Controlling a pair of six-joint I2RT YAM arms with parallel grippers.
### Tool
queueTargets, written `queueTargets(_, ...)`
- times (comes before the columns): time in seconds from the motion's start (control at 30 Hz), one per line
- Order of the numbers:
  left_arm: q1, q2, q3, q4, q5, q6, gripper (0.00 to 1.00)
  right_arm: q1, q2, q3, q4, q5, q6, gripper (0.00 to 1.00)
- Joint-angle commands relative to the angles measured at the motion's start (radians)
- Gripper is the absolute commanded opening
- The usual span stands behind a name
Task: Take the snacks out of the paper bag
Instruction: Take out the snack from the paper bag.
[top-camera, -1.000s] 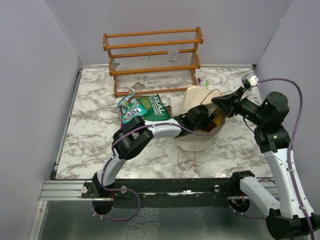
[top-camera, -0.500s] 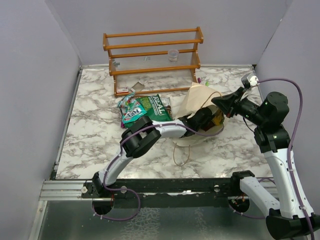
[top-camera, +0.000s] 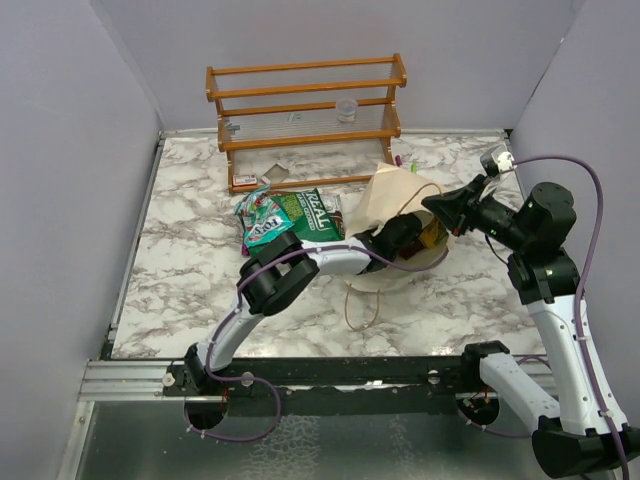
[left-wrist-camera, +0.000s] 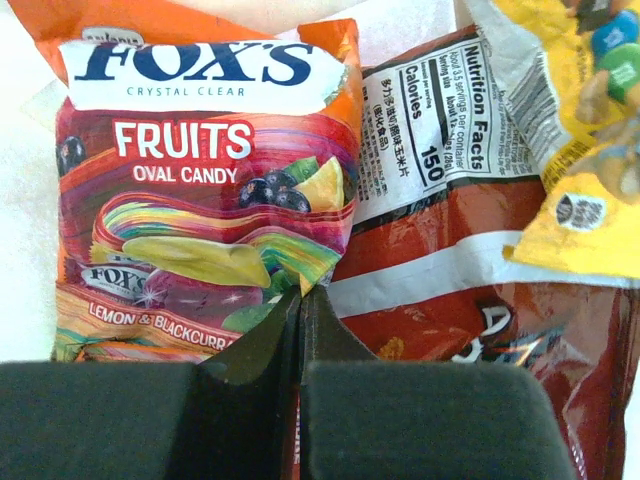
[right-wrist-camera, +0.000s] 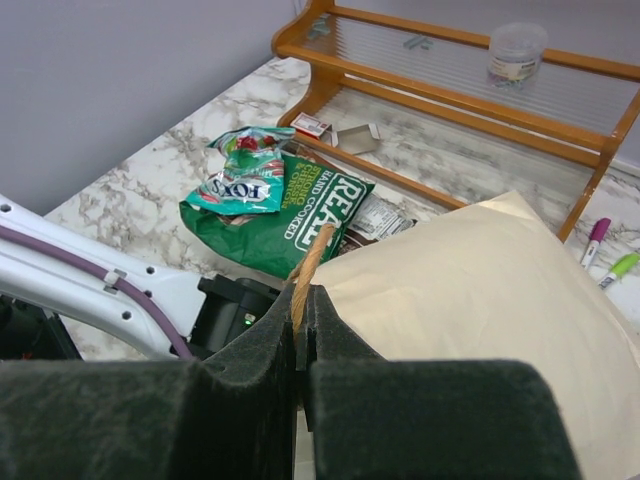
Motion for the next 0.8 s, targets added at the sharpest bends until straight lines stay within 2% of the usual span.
queueTargets(0.0, 0.001, -0.139, -0.051, -0.038, -0.003, 0.011, 0.00, 0.004, -0.010, 0.030, 0.035, -0.016, 0.002, 0.02)
queueTargets(0.4, -0.032, -0.362, -0.193, -0.076, 0.143, -0.088, 0.00, 0.004, -0.018, 0.013, 0.047, -0.011, 0.011, 0.02)
queueTargets(0.77, -0.052, -0.567, -0.368, -0.051, 0.335, -0.177, 0.00, 0.003, -0.025, 0.005, 0.047, -0.003, 0.005, 0.02)
